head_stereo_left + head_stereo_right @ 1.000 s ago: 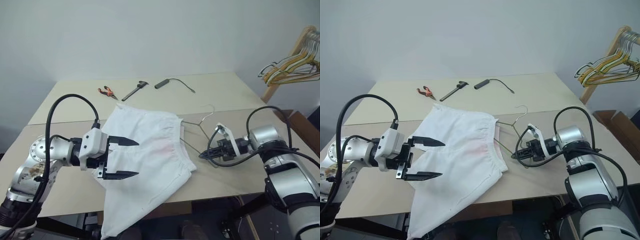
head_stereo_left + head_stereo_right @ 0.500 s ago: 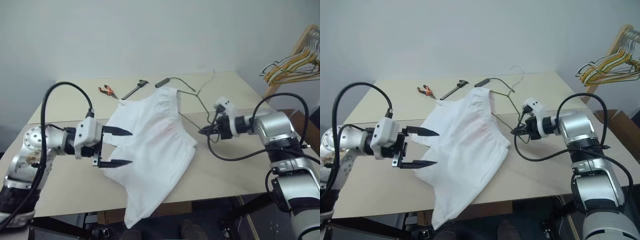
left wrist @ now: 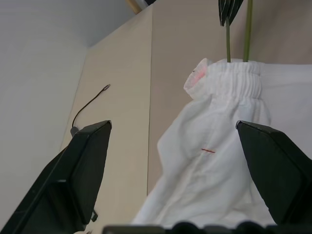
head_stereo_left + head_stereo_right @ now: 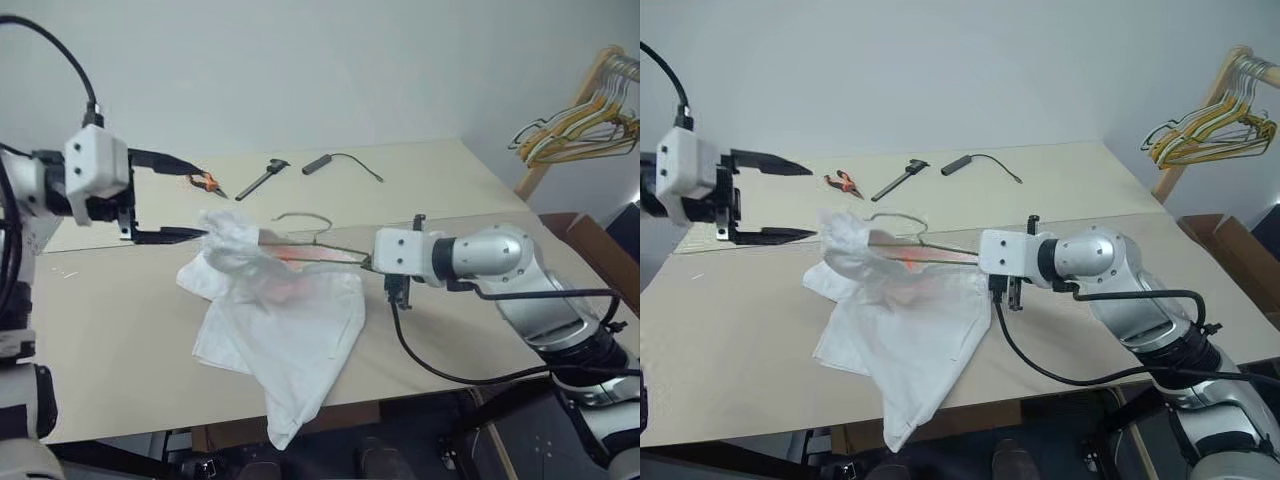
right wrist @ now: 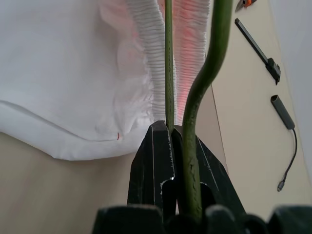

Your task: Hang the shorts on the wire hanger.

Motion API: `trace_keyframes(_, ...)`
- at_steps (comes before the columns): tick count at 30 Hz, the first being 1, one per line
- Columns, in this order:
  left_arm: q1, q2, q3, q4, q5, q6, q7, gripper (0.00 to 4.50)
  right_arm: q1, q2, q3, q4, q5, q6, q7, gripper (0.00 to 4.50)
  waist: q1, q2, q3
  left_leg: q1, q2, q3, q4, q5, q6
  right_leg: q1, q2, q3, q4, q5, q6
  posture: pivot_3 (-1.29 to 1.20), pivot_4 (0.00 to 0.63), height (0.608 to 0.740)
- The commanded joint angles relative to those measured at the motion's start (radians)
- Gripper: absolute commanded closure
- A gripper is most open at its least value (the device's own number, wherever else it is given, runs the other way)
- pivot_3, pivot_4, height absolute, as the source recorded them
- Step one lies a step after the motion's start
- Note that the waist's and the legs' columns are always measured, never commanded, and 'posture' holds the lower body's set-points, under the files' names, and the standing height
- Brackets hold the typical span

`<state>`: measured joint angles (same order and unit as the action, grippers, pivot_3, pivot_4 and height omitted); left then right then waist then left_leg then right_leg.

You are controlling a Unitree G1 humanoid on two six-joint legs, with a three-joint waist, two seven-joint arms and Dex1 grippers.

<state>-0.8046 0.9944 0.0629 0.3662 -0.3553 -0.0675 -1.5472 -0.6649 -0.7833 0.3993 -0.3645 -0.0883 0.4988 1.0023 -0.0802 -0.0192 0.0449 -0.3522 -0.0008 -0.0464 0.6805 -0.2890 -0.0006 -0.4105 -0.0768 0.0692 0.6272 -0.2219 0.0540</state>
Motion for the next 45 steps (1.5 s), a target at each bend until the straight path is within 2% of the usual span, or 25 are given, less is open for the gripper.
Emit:
trace_keyframes(1, -0.016, -0.022, -0.028, -0.008, -0.011, -0.016, -0.050, 0.04, -0.027, 0.006, -0.009, -0.026, -0.018, 0.002, 0.007, 4.50, -0.007, 0.000, 0.000, 0.000, 0.000, 0.000, 0.000, 0.000, 0.000, 0.000, 0.000, 0.000, 0.000, 0.000, 0.000, -0.08, 0.000, 0.740)
trace_keyframes(10, -0.035, -0.031, -0.250, 0.016, -0.014, -0.029, -0.067, 0.04, -0.040, 0.005, -0.007, -0.012, -0.032, 0.008, 0.048, 4.50, -0.023, 0.000, 0.000, -0.001, 0.000, -0.001, 0.000, 0.000, 0.000, 0.000, 0.000, 0.000, 0.001, 0.000, 0.000, -0.09, 0.000, 0.740)
trace_keyframes(14, -0.041, -0.018, -0.345, 0.049, 0.101, -0.136, -0.067, 0.04, -0.050, 0.012, -0.009, -0.014, -0.033, 0.028, 0.058, 4.50, -0.030, 0.000, 0.000, -0.001, 0.000, -0.001, 0.001, 0.000, 0.000, -0.001, 0.000, 0.000, 0.001, 0.000, 0.000, -0.10, 0.000, 0.740)
trace_keyframes(17, -0.043, -0.046, -0.332, 0.080, 0.156, -0.171, -0.060, 0.93, -0.057, 0.016, -0.011, -0.015, -0.031, 0.053, 0.062, 4.50, -0.039, 0.000, 0.000, -0.001, 0.000, -0.002, 0.001, 0.000, 0.000, -0.001, 0.000, 0.000, 0.001, 0.000, 0.000, -0.10, 0.000, 0.740)
trace_keyframes(28, 0.007, -0.091, -0.268, 0.023, 0.159, -0.126, -0.025, 4.49, -0.100, 0.025, -0.011, -0.014, -0.005, 0.164, 0.094, 4.50, -0.047, 0.000, 0.000, -0.001, 0.000, -0.002, 0.001, 0.000, 0.000, -0.001, 0.000, 0.000, 0.002, 0.000, 0.000, -0.09, 0.000, 0.740)
trace_keyframes(32, 0.026, -0.097, -0.252, 0.007, 0.161, -0.107, -0.015, 4.49, -0.119, 0.018, -0.010, -0.015, 0.014, 0.186, 0.123, 4.50, -0.045, 0.000, 0.000, -0.001, 0.000, -0.002, 0.001, 0.000, 0.000, -0.001, 0.000, 0.000, 0.002, 0.000, 0.000, -0.09, 0.000, 0.740)
trace_keyframes(38, 0.023, -0.127, -0.227, 0.024, 0.189, -0.088, 0.075, 4.49, -0.090, -0.006, -0.038, -0.007, 0.034, 0.083, 0.145, 4.50, -0.043, 0.000, 0.000, -0.001, 0.000, -0.002, 0.001, 0.000, 0.000, -0.001, -0.001, 0.000, 0.002, 0.000, 0.000, -0.09, 0.000, 0.740)
trace_keyframes(39, 0.024, -0.129, -0.218, 0.023, 0.180, -0.075, 0.076, 4.50, -0.083, -0.015, -0.045, -0.001, 0.033, 0.081, 0.144, 3.94, -0.043, 0.000, 0.000, -0.001, 0.000, -0.002, 0.001, 0.000, 0.000, -0.001, -0.001, 0.000, 0.002, 0.000, 0.000, -0.09, 0.000, 0.740)
trace_keyframes(45, 0.023, -0.136, -0.164, 0.034, 0.150, 0.004, 0.101, 4.50, -0.011, -0.050, -0.182, 0.007, 0.078, 0.156, 0.083, 1.96, -0.043, 0.000, 0.000, -0.001, 0.000, -0.002, 0.001, 0.000, 0.000, -0.001, -0.001, 0.000, 0.002, 0.000, 0.000, -0.09, 0.000, 0.740)
